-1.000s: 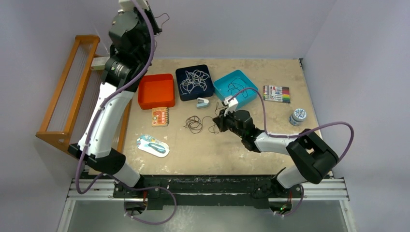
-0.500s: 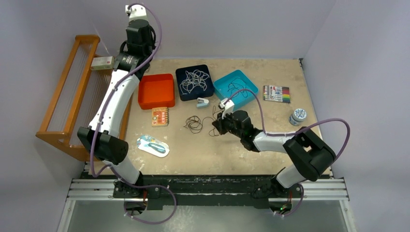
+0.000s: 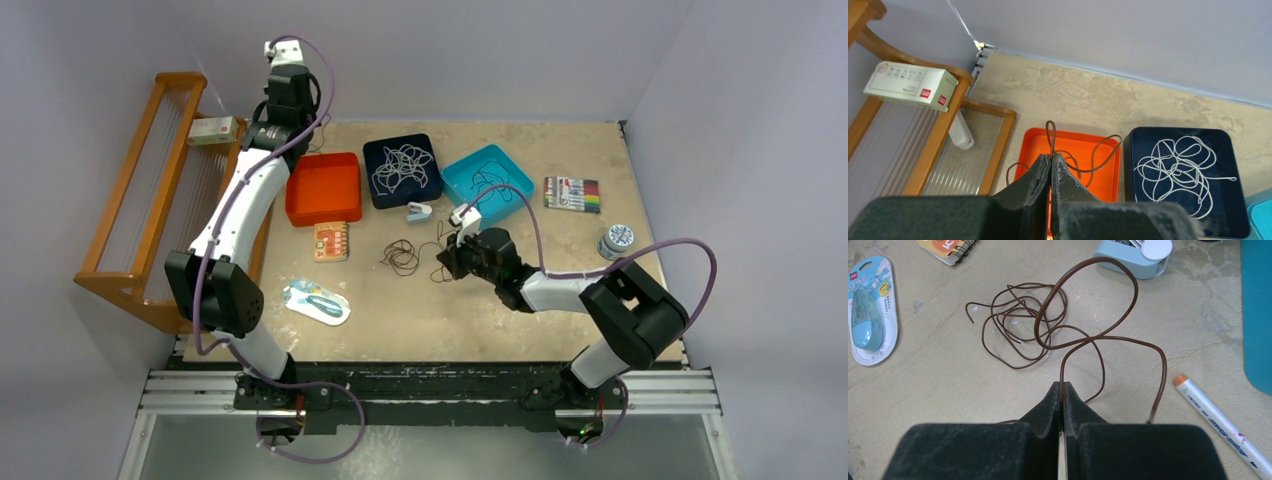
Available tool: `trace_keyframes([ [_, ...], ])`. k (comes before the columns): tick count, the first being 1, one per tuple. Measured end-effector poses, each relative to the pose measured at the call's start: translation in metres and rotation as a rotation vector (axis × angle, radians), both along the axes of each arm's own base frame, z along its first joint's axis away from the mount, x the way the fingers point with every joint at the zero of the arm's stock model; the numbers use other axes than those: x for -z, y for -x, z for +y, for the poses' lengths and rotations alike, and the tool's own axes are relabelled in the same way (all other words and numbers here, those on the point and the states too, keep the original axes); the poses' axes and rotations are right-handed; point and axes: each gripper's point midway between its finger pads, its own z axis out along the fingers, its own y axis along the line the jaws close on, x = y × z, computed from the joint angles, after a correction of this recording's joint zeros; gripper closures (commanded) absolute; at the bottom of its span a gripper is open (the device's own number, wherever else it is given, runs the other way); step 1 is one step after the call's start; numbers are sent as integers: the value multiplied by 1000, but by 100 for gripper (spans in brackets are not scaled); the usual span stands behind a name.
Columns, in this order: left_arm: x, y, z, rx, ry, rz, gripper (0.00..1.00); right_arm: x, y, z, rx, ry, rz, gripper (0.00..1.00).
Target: Untangle the cables
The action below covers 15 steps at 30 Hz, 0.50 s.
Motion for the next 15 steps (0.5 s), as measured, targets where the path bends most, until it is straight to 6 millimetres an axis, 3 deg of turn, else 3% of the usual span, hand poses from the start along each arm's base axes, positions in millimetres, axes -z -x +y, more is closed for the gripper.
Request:
trace_keyframes([
  [7,42,-6,13,-24,16,65,100,-4,-2,4,-12,-11,-9,99],
  [15,112,-23,16,-16,12,212,100,2,-1,5,-20,-5,1,99],
])
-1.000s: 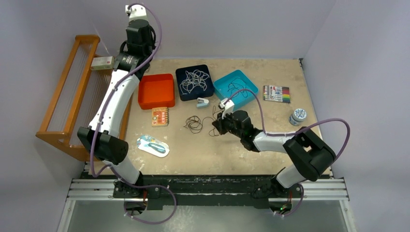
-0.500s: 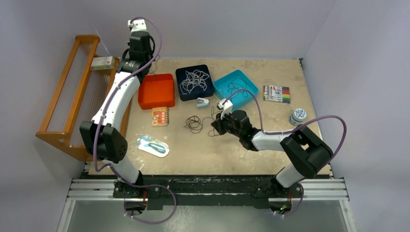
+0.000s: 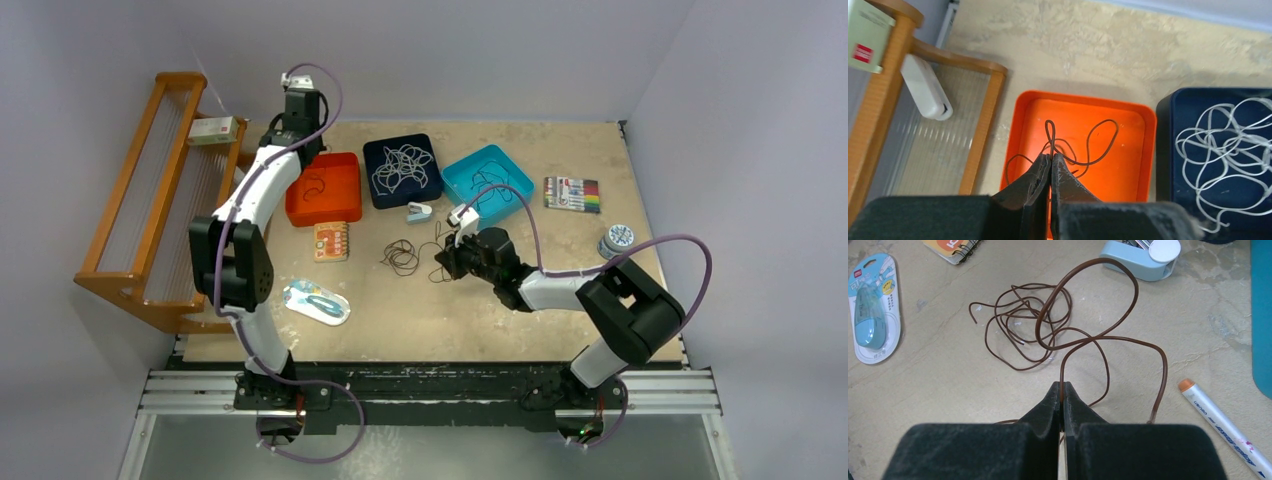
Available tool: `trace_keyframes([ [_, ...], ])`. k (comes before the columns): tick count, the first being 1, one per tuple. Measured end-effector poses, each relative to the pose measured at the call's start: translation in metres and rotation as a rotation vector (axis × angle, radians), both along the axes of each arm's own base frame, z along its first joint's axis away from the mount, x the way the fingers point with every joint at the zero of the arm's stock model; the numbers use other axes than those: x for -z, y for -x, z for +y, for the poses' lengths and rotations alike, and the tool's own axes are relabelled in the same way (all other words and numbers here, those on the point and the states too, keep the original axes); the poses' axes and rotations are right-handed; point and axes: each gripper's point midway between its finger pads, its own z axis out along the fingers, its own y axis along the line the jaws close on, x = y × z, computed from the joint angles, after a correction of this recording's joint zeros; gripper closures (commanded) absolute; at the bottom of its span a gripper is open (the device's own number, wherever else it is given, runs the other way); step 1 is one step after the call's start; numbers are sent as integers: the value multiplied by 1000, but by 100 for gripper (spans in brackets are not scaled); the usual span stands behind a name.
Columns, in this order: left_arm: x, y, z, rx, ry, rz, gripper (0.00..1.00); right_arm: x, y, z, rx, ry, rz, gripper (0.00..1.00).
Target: Untangle the cables
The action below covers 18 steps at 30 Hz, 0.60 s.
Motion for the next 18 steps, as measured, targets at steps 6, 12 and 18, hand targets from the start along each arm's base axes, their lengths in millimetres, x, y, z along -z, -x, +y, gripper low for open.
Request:
trace_keyframes([
  [6,44,-9,-1,-17,-11,137,100,0,-1,1,0,-4,-4,99],
  [12,79,-6,0,-50,-15,261,80,-1,-1,1,0,-6,-7,99],
  [18,87,1,-1,-65,5,297,62,-1,-1,1,-1,-5,-7,99],
])
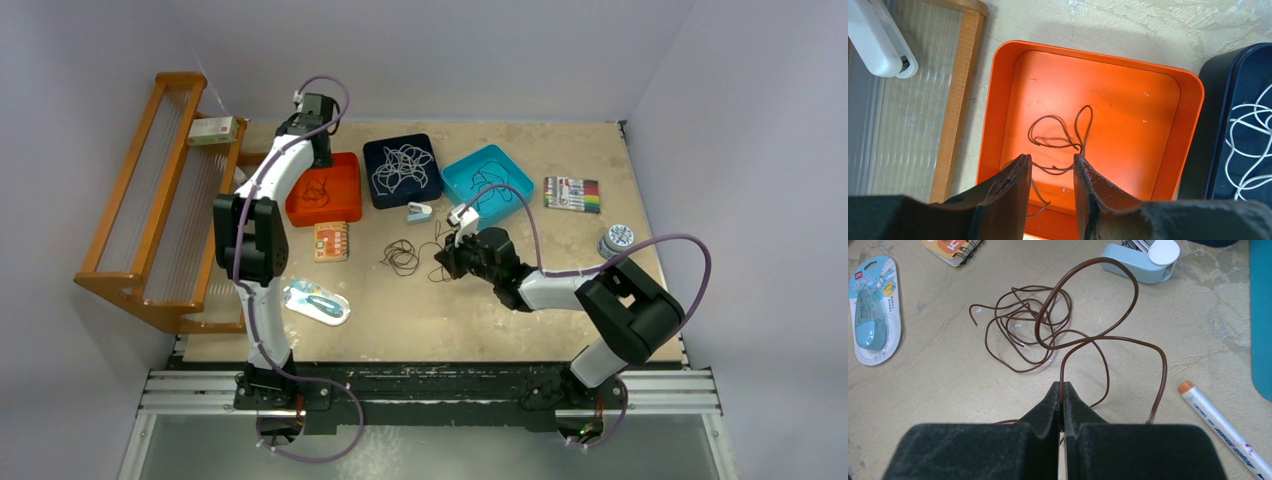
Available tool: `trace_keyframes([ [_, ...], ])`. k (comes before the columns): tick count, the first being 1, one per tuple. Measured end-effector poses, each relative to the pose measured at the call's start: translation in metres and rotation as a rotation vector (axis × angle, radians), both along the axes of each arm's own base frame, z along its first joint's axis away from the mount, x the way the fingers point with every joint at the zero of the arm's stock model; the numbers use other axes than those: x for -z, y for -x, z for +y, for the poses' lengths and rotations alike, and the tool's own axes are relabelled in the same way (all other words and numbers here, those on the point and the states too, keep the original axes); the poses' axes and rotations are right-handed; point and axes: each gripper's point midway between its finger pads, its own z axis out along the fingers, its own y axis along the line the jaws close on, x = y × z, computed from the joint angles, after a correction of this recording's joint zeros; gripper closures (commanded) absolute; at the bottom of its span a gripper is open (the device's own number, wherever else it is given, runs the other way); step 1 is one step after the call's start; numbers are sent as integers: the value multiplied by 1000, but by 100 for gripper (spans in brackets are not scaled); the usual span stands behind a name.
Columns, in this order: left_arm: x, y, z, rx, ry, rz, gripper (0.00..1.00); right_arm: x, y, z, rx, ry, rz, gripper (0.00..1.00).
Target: Untangle the cables
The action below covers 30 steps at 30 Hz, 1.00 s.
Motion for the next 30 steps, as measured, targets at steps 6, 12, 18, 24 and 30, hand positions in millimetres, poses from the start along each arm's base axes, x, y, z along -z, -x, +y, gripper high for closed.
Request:
trace_keyframes([
  [6,-11,1,-4,6,31,-27,55,0,0,0,-1,1,-2,99],
  [12,-38,13,-9,17,74,-94,54,-3,-2,1,0,-3,-8,100],
  [18,-51,43,-21,46,177,-157,54,-15,-5,0,20,-20,-32,100],
  [24,-46,84,-59,126,315,-228,54,-44,-12,-7,95,-74,-59,100],
  [30,-24,127,-119,281,451,-260,54,-76,-22,-16,154,-118,-77,100],
])
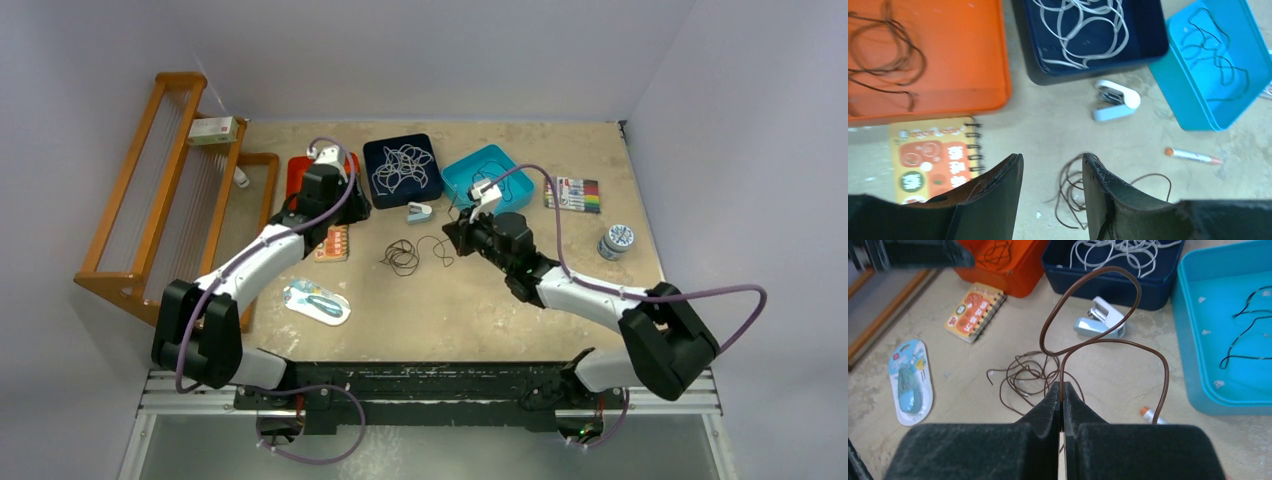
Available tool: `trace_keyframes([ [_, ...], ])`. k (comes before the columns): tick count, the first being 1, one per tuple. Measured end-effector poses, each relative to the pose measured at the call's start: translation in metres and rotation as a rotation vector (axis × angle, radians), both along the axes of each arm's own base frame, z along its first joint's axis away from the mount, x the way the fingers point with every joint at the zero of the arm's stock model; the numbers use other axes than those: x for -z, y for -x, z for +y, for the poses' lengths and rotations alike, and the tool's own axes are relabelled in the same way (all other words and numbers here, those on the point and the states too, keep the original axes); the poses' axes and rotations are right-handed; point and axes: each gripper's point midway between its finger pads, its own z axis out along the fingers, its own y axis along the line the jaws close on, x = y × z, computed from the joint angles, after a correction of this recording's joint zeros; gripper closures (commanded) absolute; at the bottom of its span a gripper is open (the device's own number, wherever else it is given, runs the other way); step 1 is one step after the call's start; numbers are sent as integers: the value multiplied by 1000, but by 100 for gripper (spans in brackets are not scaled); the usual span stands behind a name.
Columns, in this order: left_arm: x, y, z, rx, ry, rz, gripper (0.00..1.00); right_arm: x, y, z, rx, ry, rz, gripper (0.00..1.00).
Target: Untangle the cables
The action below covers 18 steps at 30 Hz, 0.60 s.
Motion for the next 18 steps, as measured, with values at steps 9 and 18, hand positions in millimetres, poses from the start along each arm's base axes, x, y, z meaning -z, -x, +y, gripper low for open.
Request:
trace_keyframes([
  [9,-5,32,-49,148,263,-129,53,-47,-18,-9,88,-29,-33,100],
  [18,-90,41,-85,293,524,-363,51,-40,-34,-10,172,-39,28,100],
])
